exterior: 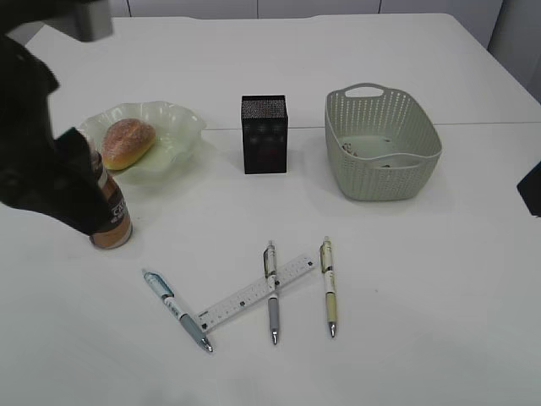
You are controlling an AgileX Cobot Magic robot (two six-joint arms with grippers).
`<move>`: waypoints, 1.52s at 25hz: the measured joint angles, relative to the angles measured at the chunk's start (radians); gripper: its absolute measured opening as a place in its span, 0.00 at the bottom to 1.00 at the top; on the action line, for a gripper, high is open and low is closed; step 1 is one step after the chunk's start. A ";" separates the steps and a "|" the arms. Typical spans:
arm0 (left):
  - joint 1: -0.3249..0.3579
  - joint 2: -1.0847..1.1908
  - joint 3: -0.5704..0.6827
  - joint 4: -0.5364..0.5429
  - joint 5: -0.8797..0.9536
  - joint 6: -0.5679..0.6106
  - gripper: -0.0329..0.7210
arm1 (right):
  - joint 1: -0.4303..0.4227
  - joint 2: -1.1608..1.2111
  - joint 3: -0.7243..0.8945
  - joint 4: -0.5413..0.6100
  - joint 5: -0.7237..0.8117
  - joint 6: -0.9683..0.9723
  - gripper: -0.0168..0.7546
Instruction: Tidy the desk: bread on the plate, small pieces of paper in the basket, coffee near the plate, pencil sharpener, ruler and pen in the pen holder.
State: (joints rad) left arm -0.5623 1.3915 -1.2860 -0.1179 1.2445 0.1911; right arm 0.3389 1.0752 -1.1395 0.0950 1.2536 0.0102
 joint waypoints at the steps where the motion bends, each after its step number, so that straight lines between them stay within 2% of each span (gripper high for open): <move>1: -0.021 0.031 -0.018 0.023 0.000 -0.009 0.61 | 0.000 -0.004 0.004 -0.002 0.000 0.000 0.60; 4: -0.068 0.125 -0.073 0.077 0.000 -0.020 0.62 | 0.000 -0.010 0.005 -0.006 0.000 0.000 0.60; 11: -0.074 0.326 -0.169 0.100 -0.010 -0.005 0.73 | 0.000 -0.010 0.005 -0.008 0.000 -0.002 0.60; 15: -0.089 0.417 -0.176 0.127 -0.047 0.046 0.74 | 0.000 -0.010 0.005 -0.008 0.000 -0.002 0.60; 20: -0.155 0.526 -0.176 0.226 -0.087 0.057 0.74 | 0.000 -0.010 0.005 -0.008 0.000 -0.002 0.60; 29: -0.189 0.631 -0.185 0.233 -0.207 0.059 0.74 | 0.000 -0.010 0.006 -0.008 0.000 -0.002 0.60; 38: -0.189 0.728 -0.303 0.215 -0.223 0.059 0.74 | 0.000 -0.010 0.006 -0.008 0.000 -0.002 0.60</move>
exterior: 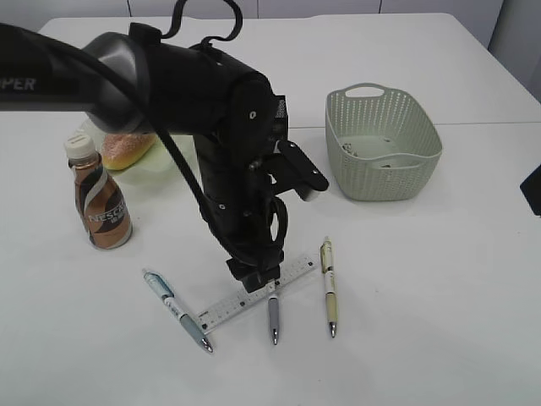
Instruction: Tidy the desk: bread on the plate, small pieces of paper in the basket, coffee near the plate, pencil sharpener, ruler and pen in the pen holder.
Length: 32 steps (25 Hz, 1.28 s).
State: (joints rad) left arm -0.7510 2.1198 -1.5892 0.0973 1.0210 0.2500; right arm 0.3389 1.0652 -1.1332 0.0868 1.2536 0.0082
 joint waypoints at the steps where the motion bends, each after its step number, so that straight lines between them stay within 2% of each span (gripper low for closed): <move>1: 0.000 0.008 -0.010 -0.008 0.000 0.000 0.74 | 0.000 0.000 0.000 0.000 0.000 0.000 0.60; 24: -0.001 0.111 -0.029 -0.043 -0.033 0.000 0.74 | 0.000 0.000 0.002 0.000 0.000 0.000 0.60; 32: -0.001 0.119 -0.029 -0.026 -0.045 0.000 0.74 | 0.000 0.000 0.002 0.000 0.000 0.000 0.60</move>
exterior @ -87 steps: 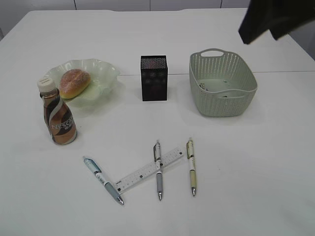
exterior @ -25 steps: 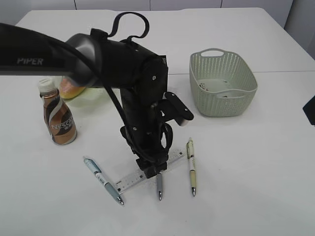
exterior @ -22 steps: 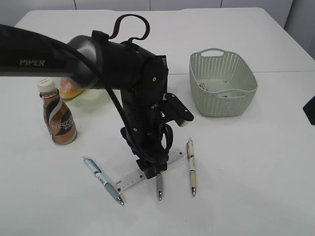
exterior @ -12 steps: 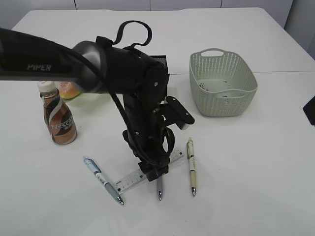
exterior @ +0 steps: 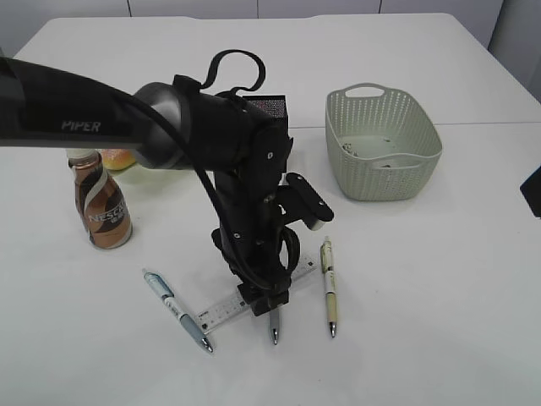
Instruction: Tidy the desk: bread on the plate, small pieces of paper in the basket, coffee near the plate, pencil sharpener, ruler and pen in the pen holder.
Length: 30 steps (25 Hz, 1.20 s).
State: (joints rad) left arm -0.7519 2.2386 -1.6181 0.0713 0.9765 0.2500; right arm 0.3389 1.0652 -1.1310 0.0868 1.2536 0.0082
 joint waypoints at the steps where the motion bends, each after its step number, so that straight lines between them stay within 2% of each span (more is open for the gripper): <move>1: 0.000 0.003 0.000 0.005 0.000 0.000 0.74 | 0.000 0.000 0.000 0.000 0.000 0.000 0.60; 30: 0.020 0.012 0.000 -0.027 0.000 0.000 0.72 | 0.000 0.000 0.000 0.000 0.000 0.000 0.60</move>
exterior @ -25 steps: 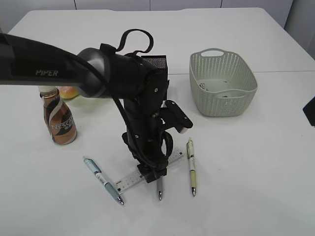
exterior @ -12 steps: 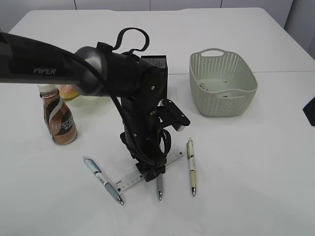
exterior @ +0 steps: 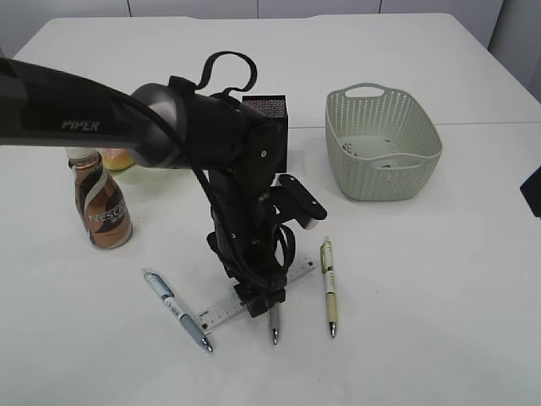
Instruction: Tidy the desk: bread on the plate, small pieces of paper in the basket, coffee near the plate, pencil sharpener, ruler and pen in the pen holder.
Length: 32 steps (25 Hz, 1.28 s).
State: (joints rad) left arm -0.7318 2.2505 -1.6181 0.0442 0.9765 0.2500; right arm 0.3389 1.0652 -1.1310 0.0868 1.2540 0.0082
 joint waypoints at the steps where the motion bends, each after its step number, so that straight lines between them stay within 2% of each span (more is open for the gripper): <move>1: 0.000 0.004 0.000 0.000 0.005 0.000 0.72 | 0.000 0.000 0.000 0.000 0.000 0.000 0.60; 13: 0.000 0.027 -0.002 -0.003 0.009 0.000 0.70 | 0.000 0.000 0.000 0.000 0.000 0.000 0.60; 16: 0.000 0.029 -0.006 -0.003 0.009 0.000 0.62 | 0.000 0.000 0.000 0.000 0.000 0.000 0.60; 17: 0.000 0.029 -0.006 -0.003 0.007 0.000 0.58 | 0.000 0.000 0.000 0.000 0.000 0.000 0.60; 19: 0.000 0.029 -0.006 -0.003 0.007 0.000 0.42 | 0.000 0.000 0.000 0.000 0.000 0.000 0.60; 21: 0.000 0.029 -0.006 -0.001 0.007 0.000 0.36 | 0.000 0.000 0.000 0.000 0.000 0.000 0.60; 28: 0.000 0.032 -0.018 0.002 0.020 0.000 0.35 | 0.000 0.000 0.000 0.000 0.000 0.000 0.60; 32: 0.000 0.043 -0.080 0.004 0.074 -0.011 0.35 | 0.000 0.000 0.000 0.000 0.000 0.000 0.60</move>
State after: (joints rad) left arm -0.7318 2.2936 -1.6981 0.0484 1.0501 0.2388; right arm 0.3389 1.0652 -1.1310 0.0868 1.2540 0.0082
